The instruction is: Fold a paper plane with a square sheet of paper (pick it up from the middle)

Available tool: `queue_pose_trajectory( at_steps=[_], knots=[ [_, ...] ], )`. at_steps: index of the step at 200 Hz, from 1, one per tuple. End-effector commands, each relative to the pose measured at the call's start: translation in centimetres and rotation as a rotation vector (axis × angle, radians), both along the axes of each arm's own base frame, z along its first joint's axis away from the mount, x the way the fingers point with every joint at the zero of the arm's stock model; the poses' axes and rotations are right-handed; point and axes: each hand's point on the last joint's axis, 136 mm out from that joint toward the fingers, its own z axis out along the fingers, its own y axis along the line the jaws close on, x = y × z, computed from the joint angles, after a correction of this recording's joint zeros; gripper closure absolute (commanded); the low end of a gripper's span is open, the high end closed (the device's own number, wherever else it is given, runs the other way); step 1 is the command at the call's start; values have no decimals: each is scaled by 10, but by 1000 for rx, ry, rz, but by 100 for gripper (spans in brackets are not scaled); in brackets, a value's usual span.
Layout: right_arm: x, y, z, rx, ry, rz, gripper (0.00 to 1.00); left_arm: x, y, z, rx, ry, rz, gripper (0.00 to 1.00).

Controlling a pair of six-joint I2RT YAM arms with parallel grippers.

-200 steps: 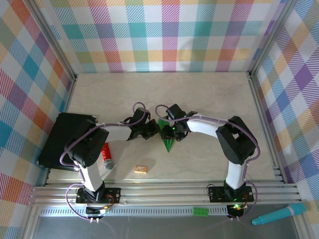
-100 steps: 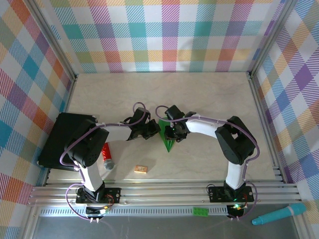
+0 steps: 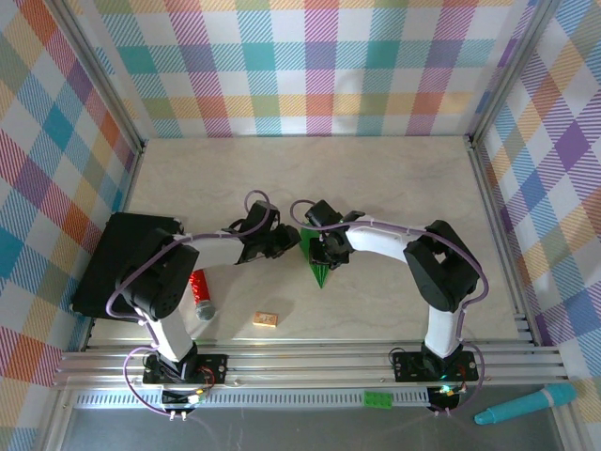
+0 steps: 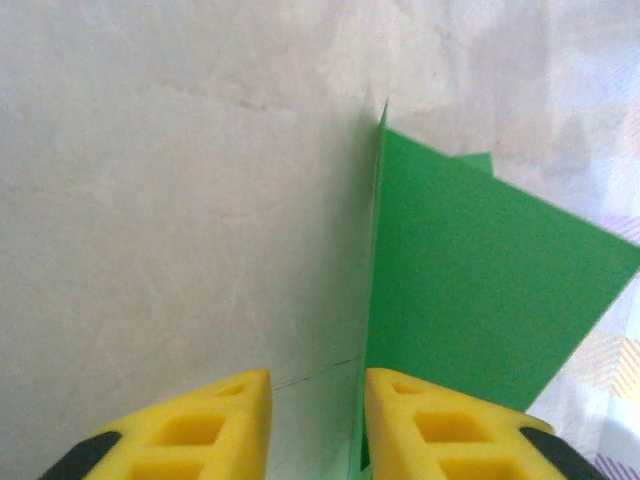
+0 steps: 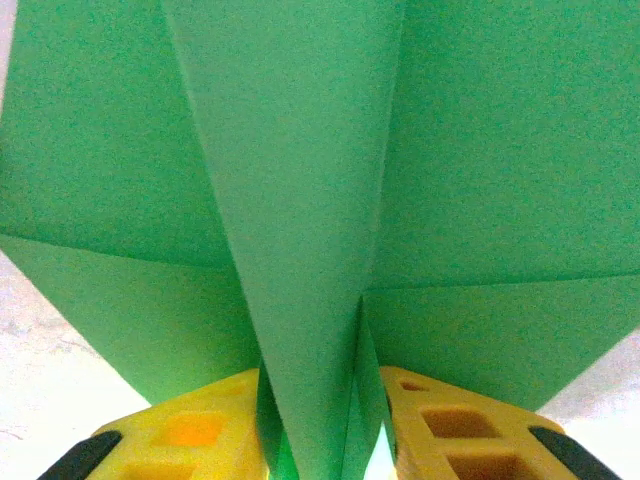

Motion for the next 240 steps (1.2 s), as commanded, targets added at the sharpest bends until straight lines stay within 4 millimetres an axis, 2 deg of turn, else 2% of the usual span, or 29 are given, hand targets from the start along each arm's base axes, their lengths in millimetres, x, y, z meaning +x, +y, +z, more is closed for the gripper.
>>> queue_pose_trajectory(
  at_steps=[1,61,142,177,205,240],
  knots=[
    [0,0,2,-40,-5,-13,70,0,17,7,43,-18,36,65],
    [0,-7,-2,-114,-15,-29,83,-4,28,5,69,-13,56,56],
    [0,-5,-6,-134,-5,-34,81,-8,51,3,134,-1,104,41],
    [3,-8,-2,-153,-22,-39,91,-11,58,2,159,4,115,36],
    [16,-10,12,-168,-85,-20,94,-12,70,5,198,1,124,29],
    [52,-11,34,-149,-168,21,94,-17,95,13,286,-8,142,16]
  ],
)
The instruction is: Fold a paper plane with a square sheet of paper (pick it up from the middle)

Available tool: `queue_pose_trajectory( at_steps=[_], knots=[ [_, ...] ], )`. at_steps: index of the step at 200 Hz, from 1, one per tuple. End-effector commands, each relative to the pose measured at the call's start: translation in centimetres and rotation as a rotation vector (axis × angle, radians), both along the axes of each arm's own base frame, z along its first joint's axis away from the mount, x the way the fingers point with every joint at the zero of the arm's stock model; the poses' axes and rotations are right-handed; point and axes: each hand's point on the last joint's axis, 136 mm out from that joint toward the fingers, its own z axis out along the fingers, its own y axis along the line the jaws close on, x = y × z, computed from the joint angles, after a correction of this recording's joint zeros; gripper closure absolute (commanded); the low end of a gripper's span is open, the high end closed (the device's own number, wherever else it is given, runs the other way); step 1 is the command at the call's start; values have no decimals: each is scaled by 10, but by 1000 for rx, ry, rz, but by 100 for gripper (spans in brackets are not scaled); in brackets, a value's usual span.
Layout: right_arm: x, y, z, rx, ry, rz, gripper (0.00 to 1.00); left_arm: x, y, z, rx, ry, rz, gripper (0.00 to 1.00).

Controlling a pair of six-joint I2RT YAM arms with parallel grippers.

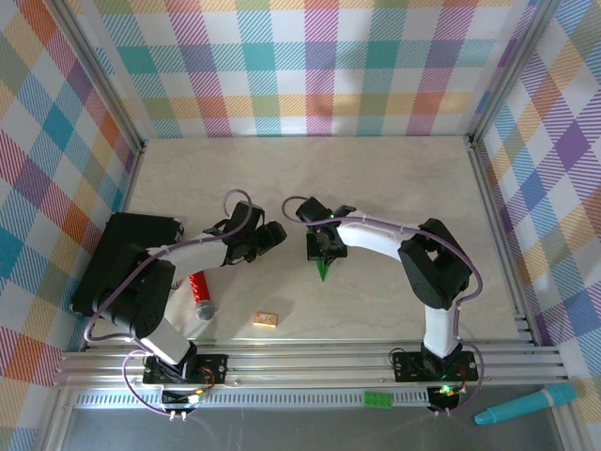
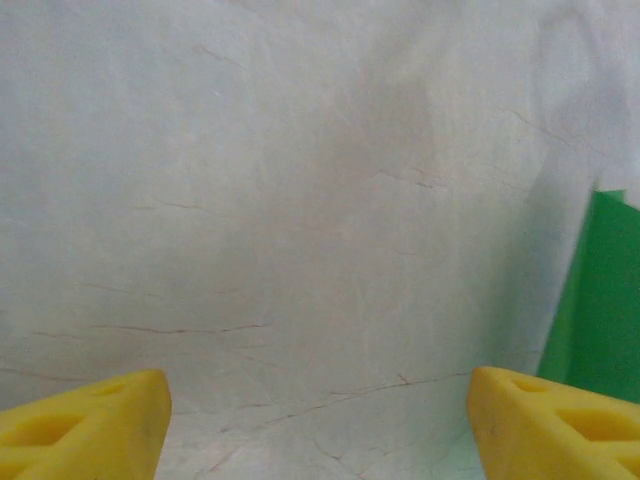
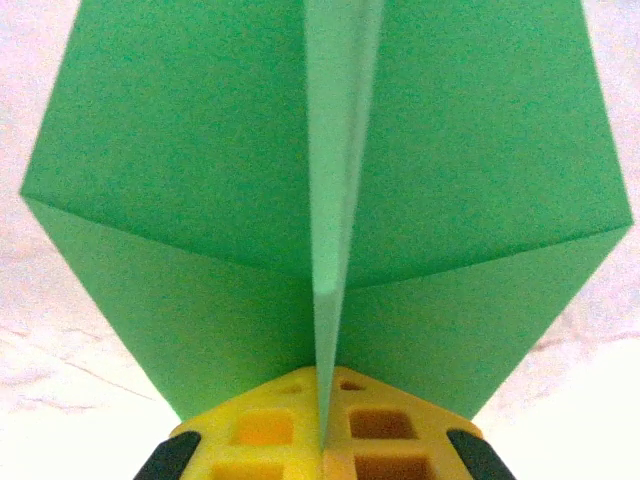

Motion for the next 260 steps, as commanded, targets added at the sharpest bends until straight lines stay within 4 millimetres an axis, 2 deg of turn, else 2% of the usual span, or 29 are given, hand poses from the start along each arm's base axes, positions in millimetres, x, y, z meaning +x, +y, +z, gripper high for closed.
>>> queue_pose_trajectory(
  at_steps=[1,22,60,111,139,260],
  knots=[
    [30,-3,21,-3,-75,39,94,-9,27,5,95,1,19,16],
    [53,0,23,32,-72,82,93,-13,43,11,148,-9,35,9],
    [88,-6,18,48,-37,105,91,-22,62,15,181,-19,63,5],
    [116,-15,2,25,13,115,89,-25,62,7,165,3,56,4],
    [124,-24,-7,-20,21,93,86,-24,60,6,156,8,51,4],
    [124,-38,-36,-112,50,66,69,-20,56,8,140,10,49,4]
  ],
)
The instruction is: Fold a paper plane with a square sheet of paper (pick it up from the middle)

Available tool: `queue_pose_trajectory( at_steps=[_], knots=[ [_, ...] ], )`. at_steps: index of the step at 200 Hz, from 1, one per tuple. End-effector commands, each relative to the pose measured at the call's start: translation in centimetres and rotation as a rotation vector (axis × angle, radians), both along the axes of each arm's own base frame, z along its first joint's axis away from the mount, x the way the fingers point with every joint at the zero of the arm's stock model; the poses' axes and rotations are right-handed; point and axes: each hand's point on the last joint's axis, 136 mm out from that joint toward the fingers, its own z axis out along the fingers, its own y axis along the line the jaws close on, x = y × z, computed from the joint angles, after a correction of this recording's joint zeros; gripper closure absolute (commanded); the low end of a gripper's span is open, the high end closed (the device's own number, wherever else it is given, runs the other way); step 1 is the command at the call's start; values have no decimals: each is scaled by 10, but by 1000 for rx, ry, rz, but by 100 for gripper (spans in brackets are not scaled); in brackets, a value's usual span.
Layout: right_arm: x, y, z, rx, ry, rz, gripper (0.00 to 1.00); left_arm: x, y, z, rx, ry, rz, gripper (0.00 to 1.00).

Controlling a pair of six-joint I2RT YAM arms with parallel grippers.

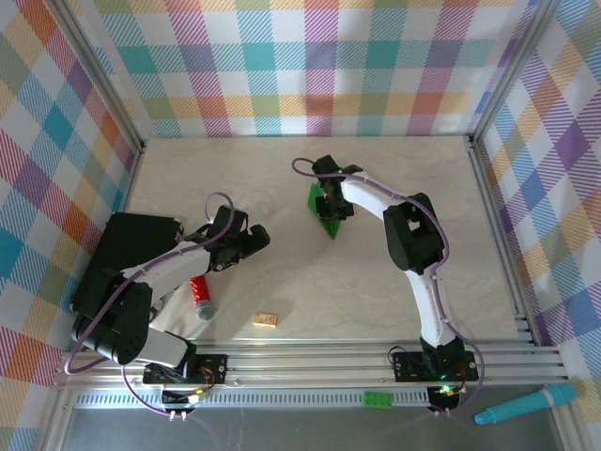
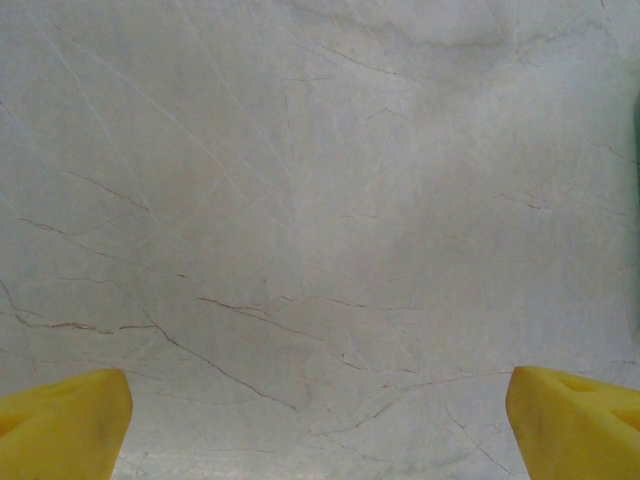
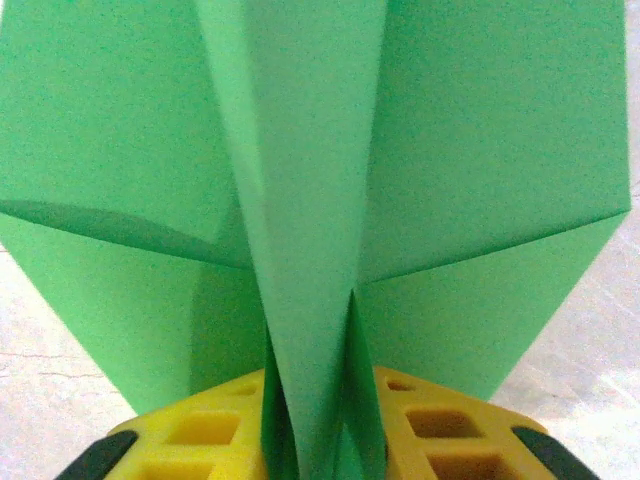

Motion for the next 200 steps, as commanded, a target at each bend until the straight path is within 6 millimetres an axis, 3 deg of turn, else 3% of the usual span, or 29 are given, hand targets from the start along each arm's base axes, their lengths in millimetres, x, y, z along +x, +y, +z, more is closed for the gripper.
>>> queue_pose_trajectory(
  at_steps=[1,51,135,174,200],
  knots=[
    [-2,-10,-17,-65,30,0,69,3,1,-1,-2,12,-1,4],
    [7,-19,-30,-120,4,-25,61,3,0,0,-5,14,-1,4],
    [37,-27,-43,-107,16,-139,58,3,1,3,-3,11,0,4],
    [44,-26,-39,-95,5,-149,57,4,1,9,-8,4,3,4],
    [51,-21,-15,-53,-35,-155,56,4,1,21,-20,-21,3,4]
  ],
)
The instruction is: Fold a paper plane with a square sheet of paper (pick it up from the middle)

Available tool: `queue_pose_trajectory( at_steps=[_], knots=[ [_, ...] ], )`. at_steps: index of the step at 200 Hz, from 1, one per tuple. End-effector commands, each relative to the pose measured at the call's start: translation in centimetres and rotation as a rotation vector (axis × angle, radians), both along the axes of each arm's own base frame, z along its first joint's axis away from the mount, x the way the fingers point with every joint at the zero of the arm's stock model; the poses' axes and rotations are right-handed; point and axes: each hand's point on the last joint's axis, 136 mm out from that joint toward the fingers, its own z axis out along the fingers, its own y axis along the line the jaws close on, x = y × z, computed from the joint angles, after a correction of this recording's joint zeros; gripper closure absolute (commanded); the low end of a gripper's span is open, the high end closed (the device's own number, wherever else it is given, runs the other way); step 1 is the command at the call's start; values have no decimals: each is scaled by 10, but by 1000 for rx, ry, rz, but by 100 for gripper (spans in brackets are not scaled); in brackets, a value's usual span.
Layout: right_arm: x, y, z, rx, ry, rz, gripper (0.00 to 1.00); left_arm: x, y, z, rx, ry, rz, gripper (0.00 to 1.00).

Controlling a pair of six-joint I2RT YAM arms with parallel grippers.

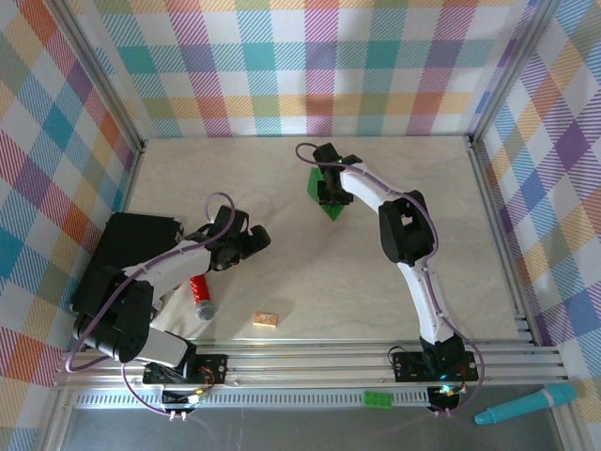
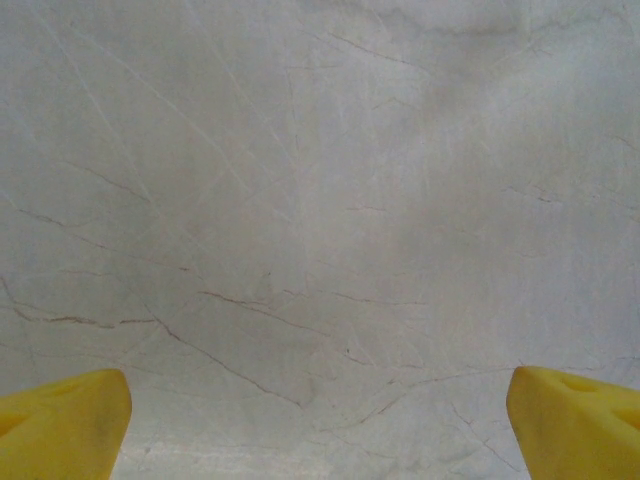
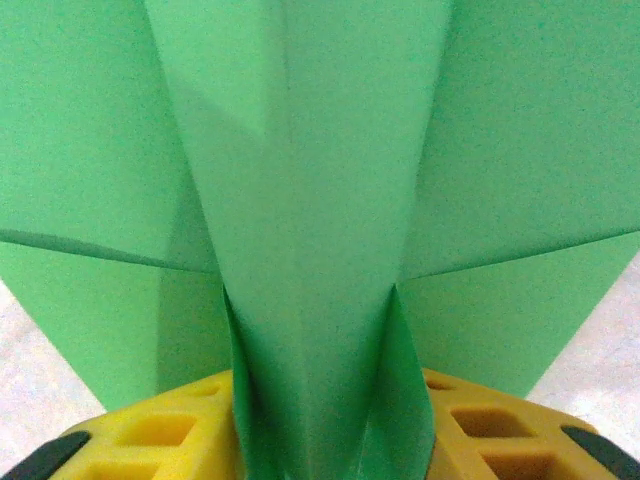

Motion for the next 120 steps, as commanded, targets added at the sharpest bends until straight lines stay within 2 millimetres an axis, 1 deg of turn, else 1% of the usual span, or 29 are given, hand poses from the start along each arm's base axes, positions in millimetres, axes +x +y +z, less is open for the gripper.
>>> queue_pose_trajectory(
  at_steps=[1,3,8,28,46,66,79,91,100,104,120],
  knots=[
    [-13,-8,-15,-16,76,-22,56,6,1,23,-22,-41,8,4],
    [-12,-8,-13,-13,73,-23,56,7,1,25,-24,-48,9,4],
    [-11,-7,-6,-3,60,-25,56,1,4,24,-11,-25,10,4],
    [-4,-1,27,41,1,-26,54,3,7,39,-7,-60,19,4],
    [2,2,66,77,-66,-23,53,4,11,54,5,-98,25,4],
    [4,1,111,113,-146,-26,48,6,19,73,39,-148,34,4],
    [1,-4,135,126,-187,-32,43,8,27,86,71,-184,52,3],
    [-3,-12,154,142,-220,-44,39,11,35,99,101,-231,68,3],
    [-8,-18,164,152,-244,-54,35,12,42,107,129,-264,83,3],
    [-10,-23,166,152,-251,-63,34,12,45,111,141,-281,90,3],
    [-22,-43,184,155,-314,-91,28,13,59,124,201,-339,111,3]
  ],
)
